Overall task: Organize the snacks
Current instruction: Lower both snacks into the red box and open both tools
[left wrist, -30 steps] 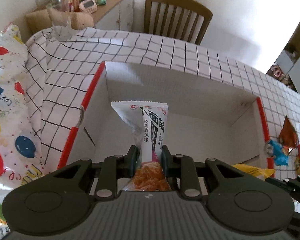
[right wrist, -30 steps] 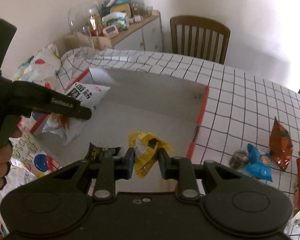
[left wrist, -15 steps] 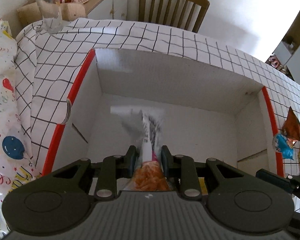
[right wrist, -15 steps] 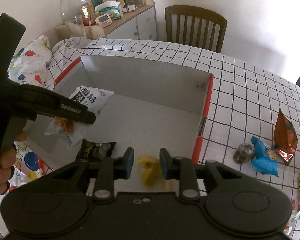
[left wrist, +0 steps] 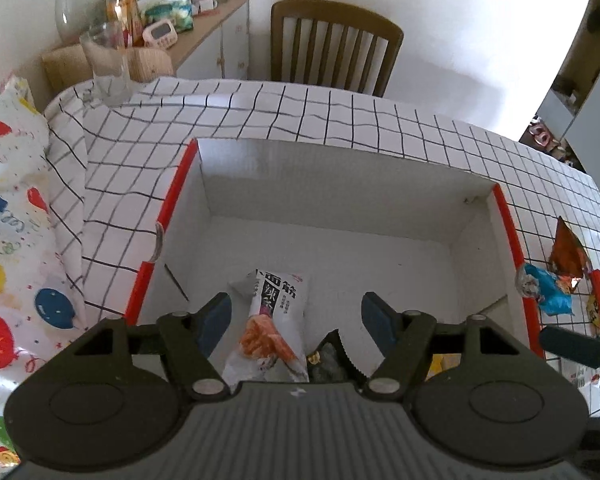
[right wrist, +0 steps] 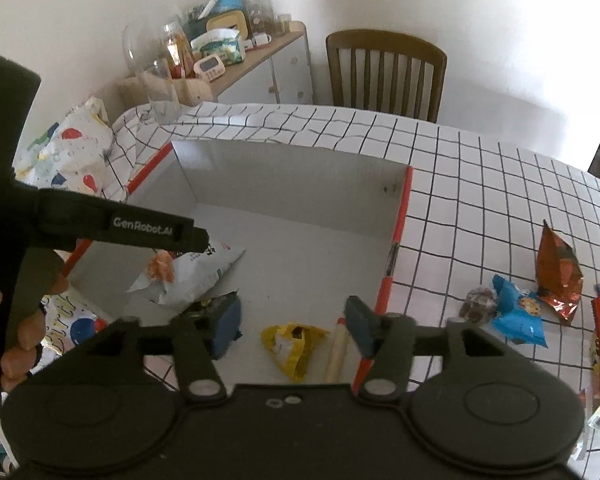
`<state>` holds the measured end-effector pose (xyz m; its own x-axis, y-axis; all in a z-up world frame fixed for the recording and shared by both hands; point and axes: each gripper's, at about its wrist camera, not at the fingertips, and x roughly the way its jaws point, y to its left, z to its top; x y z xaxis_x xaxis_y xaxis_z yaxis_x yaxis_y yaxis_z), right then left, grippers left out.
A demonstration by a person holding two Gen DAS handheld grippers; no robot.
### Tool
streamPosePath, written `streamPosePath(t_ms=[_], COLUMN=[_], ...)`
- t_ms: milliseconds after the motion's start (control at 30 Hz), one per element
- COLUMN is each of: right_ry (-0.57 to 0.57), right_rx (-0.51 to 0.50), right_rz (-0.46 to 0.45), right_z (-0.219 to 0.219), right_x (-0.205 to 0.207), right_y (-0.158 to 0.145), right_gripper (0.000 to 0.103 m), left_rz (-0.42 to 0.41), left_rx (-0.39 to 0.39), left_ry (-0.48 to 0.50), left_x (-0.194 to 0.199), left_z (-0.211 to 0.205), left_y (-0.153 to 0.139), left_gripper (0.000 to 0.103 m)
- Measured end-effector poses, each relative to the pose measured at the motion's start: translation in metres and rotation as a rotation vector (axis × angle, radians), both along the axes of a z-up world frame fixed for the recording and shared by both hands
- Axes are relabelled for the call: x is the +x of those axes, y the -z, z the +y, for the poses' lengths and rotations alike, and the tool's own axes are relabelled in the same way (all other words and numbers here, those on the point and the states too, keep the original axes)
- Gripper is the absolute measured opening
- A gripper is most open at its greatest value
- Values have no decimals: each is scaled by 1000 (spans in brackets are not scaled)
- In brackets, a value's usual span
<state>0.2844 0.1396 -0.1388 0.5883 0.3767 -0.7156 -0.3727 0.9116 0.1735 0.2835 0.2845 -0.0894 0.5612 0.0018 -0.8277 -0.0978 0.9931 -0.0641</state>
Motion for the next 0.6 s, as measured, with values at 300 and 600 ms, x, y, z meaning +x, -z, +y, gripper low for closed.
streamPosePath(t_ms=[300,600], right_ry=[28,63], right_rx=[35,97], right_rz=[-39,-80], right_z=[-17,-41], right_x=[-23,-53], right_y=[-15,-33], right_gripper=[74,86], left_rz=[-64,-118], left_rx=[-9,-22], left_ry=[46,118], left_x=[-30,-61], left_z=[-11,-32], left_y=[-23,-43], left_gripper=[71,71])
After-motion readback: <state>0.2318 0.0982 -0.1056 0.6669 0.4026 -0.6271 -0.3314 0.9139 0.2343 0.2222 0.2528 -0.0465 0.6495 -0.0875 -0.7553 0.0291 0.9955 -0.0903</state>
